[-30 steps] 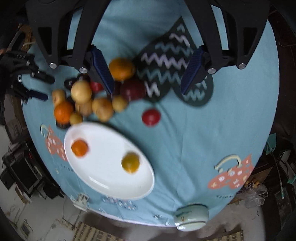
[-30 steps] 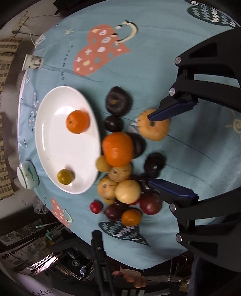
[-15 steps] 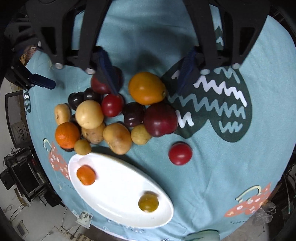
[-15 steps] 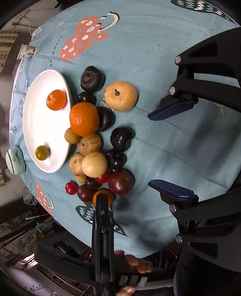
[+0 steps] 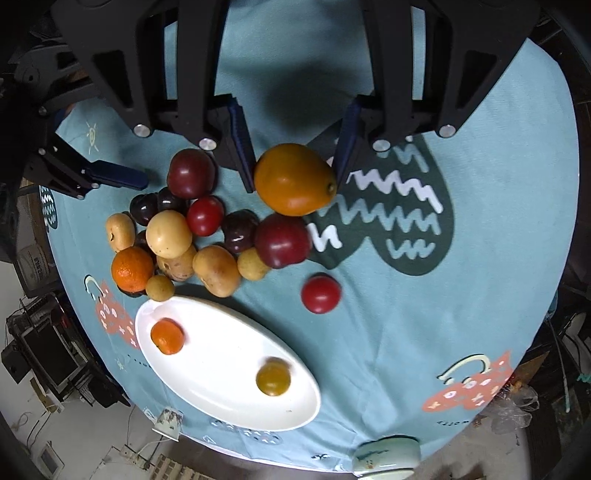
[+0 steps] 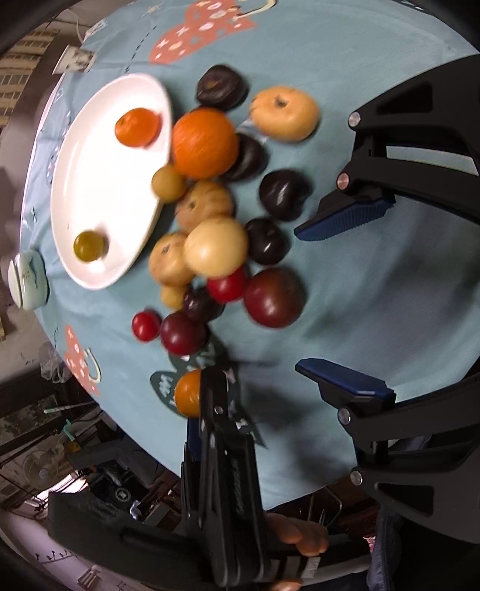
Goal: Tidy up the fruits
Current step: 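Grasp a dark red plum with the right tool while the left tool holds the orange fruit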
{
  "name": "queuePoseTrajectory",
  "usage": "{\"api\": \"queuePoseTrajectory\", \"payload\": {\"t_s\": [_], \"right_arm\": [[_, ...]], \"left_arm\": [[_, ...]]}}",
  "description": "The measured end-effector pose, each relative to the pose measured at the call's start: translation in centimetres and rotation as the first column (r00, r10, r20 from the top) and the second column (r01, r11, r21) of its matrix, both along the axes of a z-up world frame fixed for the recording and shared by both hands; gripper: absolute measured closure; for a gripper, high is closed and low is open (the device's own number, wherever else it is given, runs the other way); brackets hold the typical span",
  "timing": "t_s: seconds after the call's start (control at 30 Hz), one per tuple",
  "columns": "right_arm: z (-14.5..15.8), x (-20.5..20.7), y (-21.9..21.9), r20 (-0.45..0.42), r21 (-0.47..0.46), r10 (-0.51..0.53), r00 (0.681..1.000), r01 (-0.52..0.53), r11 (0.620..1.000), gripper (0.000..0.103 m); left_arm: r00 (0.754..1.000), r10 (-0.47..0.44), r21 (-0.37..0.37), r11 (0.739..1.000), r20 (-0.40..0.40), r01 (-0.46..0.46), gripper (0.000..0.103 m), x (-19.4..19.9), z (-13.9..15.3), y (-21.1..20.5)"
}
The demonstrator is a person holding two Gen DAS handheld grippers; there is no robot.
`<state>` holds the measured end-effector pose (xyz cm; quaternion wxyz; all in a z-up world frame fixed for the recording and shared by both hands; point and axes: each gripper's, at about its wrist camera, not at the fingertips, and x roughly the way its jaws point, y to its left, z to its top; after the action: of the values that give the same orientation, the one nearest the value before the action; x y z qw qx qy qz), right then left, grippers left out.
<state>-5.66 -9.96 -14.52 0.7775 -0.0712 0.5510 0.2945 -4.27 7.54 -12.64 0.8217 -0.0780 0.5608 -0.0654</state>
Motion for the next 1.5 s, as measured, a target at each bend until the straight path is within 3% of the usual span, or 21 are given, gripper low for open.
{"api": "queuePoseTrajectory", "payload": {"t_s": [0.17,0.27,0.43,0.5,0.73,1.07,1.5], "right_arm": [[-1.5,0.8,0.7,-0.075,-0.031,-0.025,0.997,0.023,0.999,0.036],[-2.0,1.5,0.4,-0.115,0.024,-0.052,0.992,0.055,0.998,0.037],[-2.5,2.6,0.3,-0.146,0.087,-0.115,0.983,0.128,0.988,0.052],[-2.4,2.7,0.0,-0.149,0.101,-0.134,0.980,0.150,0.984,0.063],[-1.2,1.1,-1.4,-0.115,0.098,-0.117,0.986,0.128,0.987,0.064],[-0.7,-0.9,-6.0,-0.128,0.082,-0.197,0.972,0.208,0.975,0.064],[-0.9,-0.6,-4.8,-0.160,0.113,-0.103,0.982,0.122,0.986,0.064]], "left_arm": [[1.000,-0.001,-0.003,1.000,0.021,0.002,0.062,-0.3,0.8,0.9],[1.000,-0.010,0.005,1.000,0.021,0.009,0.061,-0.3,0.8,1.1],[0.999,-0.045,0.015,0.999,0.020,0.045,0.061,0.0,0.8,0.9],[0.998,-0.061,0.020,0.998,0.022,0.061,0.061,0.2,0.8,0.6],[0.991,-0.124,0.011,0.992,0.053,0.124,0.061,1.0,1.5,-0.6],[0.969,-0.231,0.034,0.973,0.091,0.229,0.061,2.4,2.8,-4.6],[0.974,-0.208,0.067,0.977,0.085,0.203,0.061,2.7,3.0,-4.6]]}}
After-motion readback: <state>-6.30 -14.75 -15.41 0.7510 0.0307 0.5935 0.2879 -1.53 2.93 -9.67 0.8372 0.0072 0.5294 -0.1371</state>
